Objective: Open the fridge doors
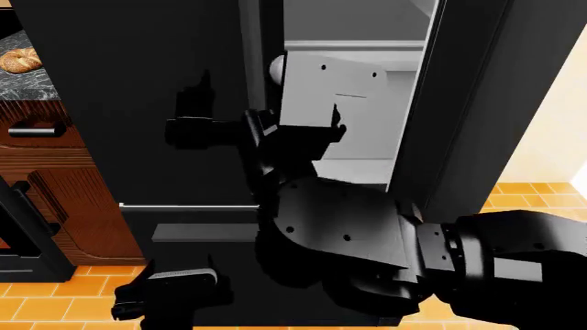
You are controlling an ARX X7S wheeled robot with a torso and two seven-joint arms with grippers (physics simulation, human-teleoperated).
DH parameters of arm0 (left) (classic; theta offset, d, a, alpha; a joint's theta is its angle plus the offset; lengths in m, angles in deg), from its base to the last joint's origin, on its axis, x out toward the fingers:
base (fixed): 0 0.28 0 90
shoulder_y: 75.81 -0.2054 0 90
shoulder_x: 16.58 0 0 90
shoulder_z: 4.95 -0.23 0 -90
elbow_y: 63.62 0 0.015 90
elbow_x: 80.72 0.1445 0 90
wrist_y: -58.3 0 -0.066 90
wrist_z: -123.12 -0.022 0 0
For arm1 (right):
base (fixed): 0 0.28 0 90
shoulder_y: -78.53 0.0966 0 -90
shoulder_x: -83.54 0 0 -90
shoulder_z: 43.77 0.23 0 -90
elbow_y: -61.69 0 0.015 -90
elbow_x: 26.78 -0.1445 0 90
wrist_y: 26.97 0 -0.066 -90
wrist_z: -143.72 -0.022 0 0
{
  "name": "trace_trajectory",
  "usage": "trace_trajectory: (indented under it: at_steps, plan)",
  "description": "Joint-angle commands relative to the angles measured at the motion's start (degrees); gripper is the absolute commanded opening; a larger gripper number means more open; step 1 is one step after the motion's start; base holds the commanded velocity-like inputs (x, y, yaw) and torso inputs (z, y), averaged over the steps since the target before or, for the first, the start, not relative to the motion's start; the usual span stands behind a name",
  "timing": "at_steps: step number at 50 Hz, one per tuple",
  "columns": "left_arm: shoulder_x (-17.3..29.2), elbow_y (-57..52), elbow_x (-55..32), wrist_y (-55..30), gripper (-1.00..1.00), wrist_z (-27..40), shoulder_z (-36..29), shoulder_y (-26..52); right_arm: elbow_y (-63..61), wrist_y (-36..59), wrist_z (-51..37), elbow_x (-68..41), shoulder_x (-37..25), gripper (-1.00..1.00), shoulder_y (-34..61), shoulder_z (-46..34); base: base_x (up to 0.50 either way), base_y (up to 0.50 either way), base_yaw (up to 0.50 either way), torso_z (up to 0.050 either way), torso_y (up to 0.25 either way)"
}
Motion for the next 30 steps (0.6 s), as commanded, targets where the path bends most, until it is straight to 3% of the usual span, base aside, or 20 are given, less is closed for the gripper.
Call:
trace_trajectory:
  at_steps: [1, 23, 30]
  plan:
    - [0.1, -0.3, -0.2, -0.1, 1.00, 0.1, -0.2, 0.0, 2.9, -2.2, -3.5, 1.6, 1.3, 1.00, 0.4, 2.9, 0.00, 0.00, 0.00, 0.000, 0.000]
    - [0.4, -0.6, -0.6, 0.1, 1.00, 0.2, -0.4, 0.0, 4.6, -0.4, -1.7, 1.5, 2.8, 1.00, 2.2, 2.8, 0.00, 0.00, 0.00, 0.000, 0.000]
    - [0.3, -0.2, -0.7, 0.6, 1.00, 0.1, -0.5, 0.1, 5.9, 1.4, -4.6, 2.5, 3.5, 1.00, 3.3, 2.1, 0.00, 0.00, 0.00, 0.000, 0.000]
